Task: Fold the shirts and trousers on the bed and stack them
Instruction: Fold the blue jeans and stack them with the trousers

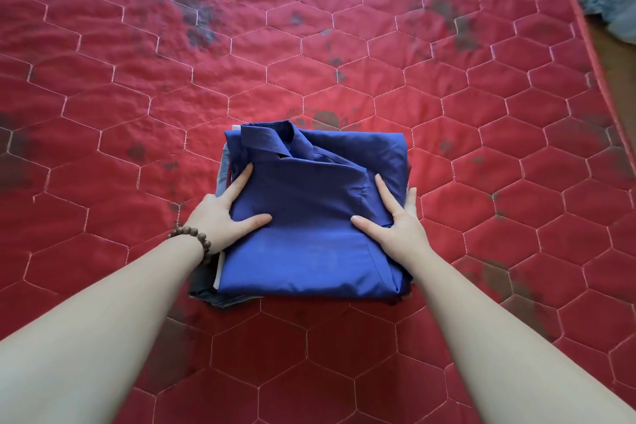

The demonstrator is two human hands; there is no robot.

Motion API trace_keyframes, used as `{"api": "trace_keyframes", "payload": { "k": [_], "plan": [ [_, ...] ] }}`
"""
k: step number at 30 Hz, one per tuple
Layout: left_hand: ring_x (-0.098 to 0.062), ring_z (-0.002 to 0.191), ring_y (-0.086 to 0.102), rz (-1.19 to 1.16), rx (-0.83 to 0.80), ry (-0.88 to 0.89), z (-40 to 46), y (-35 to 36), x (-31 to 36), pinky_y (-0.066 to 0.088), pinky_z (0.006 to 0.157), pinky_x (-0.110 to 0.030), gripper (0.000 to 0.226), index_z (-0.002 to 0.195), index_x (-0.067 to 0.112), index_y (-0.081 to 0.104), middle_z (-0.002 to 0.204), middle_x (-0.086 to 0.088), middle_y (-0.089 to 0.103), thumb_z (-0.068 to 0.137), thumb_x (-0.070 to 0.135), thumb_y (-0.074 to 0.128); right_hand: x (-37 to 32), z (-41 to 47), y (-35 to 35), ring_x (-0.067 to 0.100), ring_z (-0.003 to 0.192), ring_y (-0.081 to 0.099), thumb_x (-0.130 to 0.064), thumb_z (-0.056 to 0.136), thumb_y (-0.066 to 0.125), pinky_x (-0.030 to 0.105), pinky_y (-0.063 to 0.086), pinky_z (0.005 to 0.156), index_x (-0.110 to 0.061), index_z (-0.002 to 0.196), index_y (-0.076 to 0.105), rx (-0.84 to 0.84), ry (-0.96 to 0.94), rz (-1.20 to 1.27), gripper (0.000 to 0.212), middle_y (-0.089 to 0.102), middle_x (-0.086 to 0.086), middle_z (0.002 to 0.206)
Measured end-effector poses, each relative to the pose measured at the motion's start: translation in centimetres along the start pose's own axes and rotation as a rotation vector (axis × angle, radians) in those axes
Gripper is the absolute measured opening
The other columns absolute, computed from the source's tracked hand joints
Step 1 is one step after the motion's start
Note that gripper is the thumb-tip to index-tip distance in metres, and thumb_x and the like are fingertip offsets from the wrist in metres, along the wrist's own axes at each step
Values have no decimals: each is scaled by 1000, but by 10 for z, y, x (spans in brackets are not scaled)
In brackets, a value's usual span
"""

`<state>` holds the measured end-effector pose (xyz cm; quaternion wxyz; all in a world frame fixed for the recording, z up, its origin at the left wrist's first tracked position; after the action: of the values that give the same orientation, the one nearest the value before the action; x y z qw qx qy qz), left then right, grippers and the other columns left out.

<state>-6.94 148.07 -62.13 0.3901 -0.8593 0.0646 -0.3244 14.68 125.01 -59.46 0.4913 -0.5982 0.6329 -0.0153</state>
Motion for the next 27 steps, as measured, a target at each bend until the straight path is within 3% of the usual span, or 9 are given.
{"api": "trace_keyframes", "payload": {
  "k": [3,5,8,11,13,17,19,22,27],
  "plan": [
    [-31,107,62,-44,-29,9,-2,-7,1,43,81,-27,90,128,78,2,123,-6,65,66,72,67,-2,2,-6,29,143,27,-70,63,71,34,31,110,-79,126,11,-21,31,-48,87,-21,4,159],
    [-28,112,61,-115,-42,-11,-9,-8,3,43,83,-26,89,126,79,6,129,-3,61,65,71,70,-3,3,-11,27,144,25,-72,63,69,34,31,109,-79,126,8,-60,27,-87,88,-11,7,160],
    [-30,106,62,-110,-31,-37,-23,2,1,44,78,-28,89,126,80,4,119,-3,66,65,72,69,1,4,-18,27,134,40,-75,61,66,33,35,105,-81,124,4,-108,9,-128,88,21,10,153],
    [-32,100,63,-73,9,-50,-34,13,1,46,77,-33,89,127,79,2,107,-5,67,65,74,65,7,1,-18,25,128,45,-74,61,68,31,34,105,-82,122,6,-95,-6,-106,88,35,11,141],
    [-31,99,63,-113,16,-59,-39,15,1,47,79,-34,88,127,79,4,107,-3,67,65,73,67,11,0,-16,22,125,45,-71,62,71,30,30,107,-82,123,10,-88,-17,-70,87,37,9,135],
    [-25,98,64,-183,40,-65,-50,17,3,46,76,-29,89,127,78,9,105,5,67,66,66,72,12,-4,-17,10,96,47,-66,62,73,22,29,99,-82,122,14,-86,-34,-27,86,34,0,113],
    [-24,97,64,-202,64,-68,-57,20,5,44,75,-27,89,126,79,10,99,9,66,67,62,74,11,-6,-17,7,92,45,-62,63,75,21,29,99,-81,123,15,-86,-47,-26,86,32,-1,114],
    [-24,100,64,-226,96,-92,-68,25,9,49,84,-33,90,123,81,9,108,3,69,68,57,77,10,-10,-17,11,97,43,-58,66,76,21,30,96,-79,125,15,-95,-48,-51,88,30,-1,120],
    [-29,99,63,-212,148,-136,-90,31,16,50,85,-37,91,138,64,18,106,-8,67,70,50,77,3,-21,-16,15,90,53,-50,69,79,25,39,95,-73,129,18,-24,-95,-100,89,33,2,117]
  ]
}}
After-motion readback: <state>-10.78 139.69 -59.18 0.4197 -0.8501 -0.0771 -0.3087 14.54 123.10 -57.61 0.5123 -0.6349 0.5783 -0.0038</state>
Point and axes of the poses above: each hand's wrist, its own z-axis towards the middle knuckle, its own y-axis out of the palm, x = y × z, the point moved 1 cm from there along z, towards the middle knuckle
